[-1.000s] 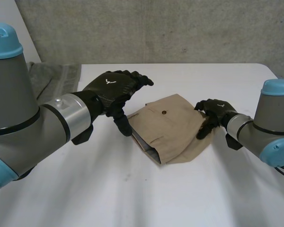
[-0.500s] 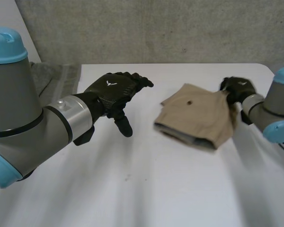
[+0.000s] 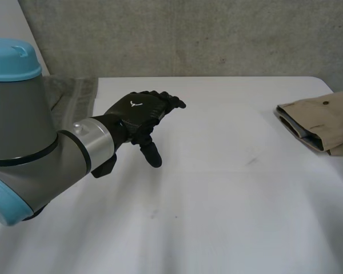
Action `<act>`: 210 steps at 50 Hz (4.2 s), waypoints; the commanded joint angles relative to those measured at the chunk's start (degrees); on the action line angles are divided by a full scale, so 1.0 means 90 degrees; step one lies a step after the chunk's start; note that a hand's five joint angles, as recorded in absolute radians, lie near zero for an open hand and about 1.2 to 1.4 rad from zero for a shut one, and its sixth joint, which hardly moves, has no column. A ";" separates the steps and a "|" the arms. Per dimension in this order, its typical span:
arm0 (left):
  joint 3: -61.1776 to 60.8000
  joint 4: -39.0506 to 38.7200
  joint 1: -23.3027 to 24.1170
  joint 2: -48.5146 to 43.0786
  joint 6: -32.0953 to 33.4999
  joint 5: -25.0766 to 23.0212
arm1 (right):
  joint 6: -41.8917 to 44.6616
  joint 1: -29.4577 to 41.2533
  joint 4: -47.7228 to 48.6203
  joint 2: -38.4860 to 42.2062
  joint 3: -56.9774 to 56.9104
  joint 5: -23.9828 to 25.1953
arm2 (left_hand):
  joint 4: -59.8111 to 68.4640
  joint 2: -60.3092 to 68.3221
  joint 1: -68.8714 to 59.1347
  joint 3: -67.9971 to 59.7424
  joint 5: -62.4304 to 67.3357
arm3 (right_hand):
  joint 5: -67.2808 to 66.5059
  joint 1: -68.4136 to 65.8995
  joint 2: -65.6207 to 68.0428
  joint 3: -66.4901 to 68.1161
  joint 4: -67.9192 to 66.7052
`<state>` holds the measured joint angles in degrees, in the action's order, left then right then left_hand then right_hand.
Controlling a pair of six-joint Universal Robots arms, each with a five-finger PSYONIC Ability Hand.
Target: Fold the laundry.
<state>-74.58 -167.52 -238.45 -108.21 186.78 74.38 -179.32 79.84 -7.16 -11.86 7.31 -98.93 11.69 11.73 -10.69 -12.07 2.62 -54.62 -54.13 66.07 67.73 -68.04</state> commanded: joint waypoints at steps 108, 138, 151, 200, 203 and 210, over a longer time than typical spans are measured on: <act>-0.0491 -0.3496 -0.0744 -0.0556 0.0624 0.1180 | 0.4329 0.3356 0.0972 -0.7100 1.0253 0.3678 | 0.7590 0.7585 -0.7701 -0.7548 0.7486 | 0.6069 0.4903 -0.6230 -0.6415 0.6449; 0.3383 -0.2588 -0.3710 -0.4333 0.4598 0.0368 | 0.4397 0.3278 0.1079 -0.7002 1.0399 0.3717 | -0.0108 -0.0113 -0.0003 0.0150 -0.0212 | 0.6069 0.4903 -0.6230 -0.6415 0.6449; 0.5200 -0.2159 -0.4336 -0.5915 0.5243 0.0407 | 0.4407 0.3248 0.1177 -0.6836 1.0399 0.3707 | -0.0145 -0.0150 0.0034 0.0187 -0.0249 | 0.6069 0.4903 -0.6230 -0.6415 0.6449; -0.0150 -0.1514 0.0223 -0.0438 -0.0381 0.0125 | 0.3911 0.2828 0.1362 -0.6904 1.0195 0.3025 | 0.7590 0.7585 -0.7701 -0.7548 0.7486 | 0.6069 0.4903 -0.6230 -0.6415 0.6449; -0.0462 -0.1514 0.0858 -0.0476 -0.0723 -0.0012 | 0.3705 0.2780 0.1363 -0.6914 1.0116 0.2819 | 0.7590 0.7585 -0.7701 -0.7548 0.7486 | 0.6069 0.4903 -0.6230 -0.6415 0.6449; -0.0580 -0.1504 0.1504 -0.0750 -0.0831 0.0114 | 0.3548 0.2594 0.1353 -0.6924 1.0048 0.2682 | 0.0754 0.0749 -0.0865 -0.0712 0.0650 | 0.6069 0.4903 -0.6230 -0.6415 0.6449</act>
<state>-79.18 -181.12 -229.82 -112.43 180.00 74.36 -146.19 104.19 5.13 -74.13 98.26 -73.71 62.71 61.44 -59.86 -61.24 50.58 -3.86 -11.40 12.64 12.32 -13.35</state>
